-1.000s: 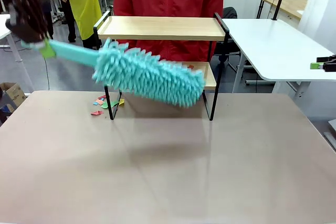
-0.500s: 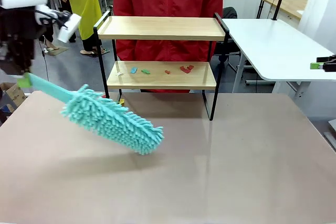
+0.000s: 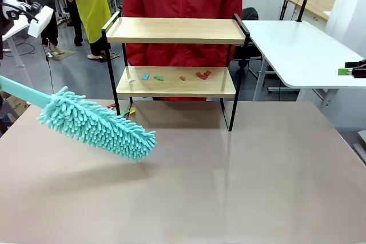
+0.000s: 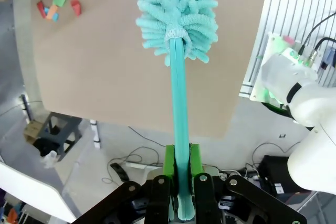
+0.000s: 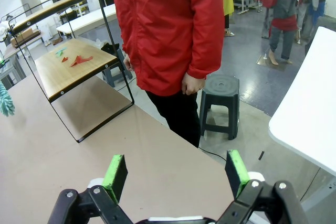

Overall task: Clean the shelf.
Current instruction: Clean the specific section of the Shelf indicated by the human with the Duster.

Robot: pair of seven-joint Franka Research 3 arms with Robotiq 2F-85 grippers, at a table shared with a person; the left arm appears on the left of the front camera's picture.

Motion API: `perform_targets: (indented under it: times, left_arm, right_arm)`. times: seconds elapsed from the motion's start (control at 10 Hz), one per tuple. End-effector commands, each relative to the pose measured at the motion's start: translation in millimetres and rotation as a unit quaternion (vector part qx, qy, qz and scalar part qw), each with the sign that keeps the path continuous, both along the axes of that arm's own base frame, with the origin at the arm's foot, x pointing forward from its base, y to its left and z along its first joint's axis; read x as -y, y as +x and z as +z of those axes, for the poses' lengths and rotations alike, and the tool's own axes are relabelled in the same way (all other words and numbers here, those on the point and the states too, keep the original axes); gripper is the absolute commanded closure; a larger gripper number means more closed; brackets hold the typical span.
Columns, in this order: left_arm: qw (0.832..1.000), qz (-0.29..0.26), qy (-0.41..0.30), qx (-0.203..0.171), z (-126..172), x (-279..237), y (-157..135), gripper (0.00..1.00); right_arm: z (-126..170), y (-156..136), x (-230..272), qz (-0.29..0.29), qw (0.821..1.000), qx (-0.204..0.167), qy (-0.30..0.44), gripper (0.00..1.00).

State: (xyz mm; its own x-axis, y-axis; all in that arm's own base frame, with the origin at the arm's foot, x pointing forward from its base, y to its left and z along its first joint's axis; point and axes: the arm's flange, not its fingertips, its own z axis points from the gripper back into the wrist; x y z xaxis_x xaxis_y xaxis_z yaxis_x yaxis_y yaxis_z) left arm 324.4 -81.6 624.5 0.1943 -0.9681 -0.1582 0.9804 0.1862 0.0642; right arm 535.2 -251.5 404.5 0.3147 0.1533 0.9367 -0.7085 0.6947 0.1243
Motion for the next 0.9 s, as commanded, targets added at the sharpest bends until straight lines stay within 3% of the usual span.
perform_targets:
  times: [0.0,0.8]
  left_arm:
    - [1.000,-0.005,0.002,0.001,-0.3,4.1,0.0,0.87]
    - [1.000,-0.005,0.002,0.001,-0.3,4.1,0.0,0.87]
  right_arm:
    - [1.7,-0.8,-1.5,0.001,1.000,0.001,-0.002,0.00]
    - [1.7,-0.8,-1.5,0.001,1.000,0.001,-0.002,0.00]
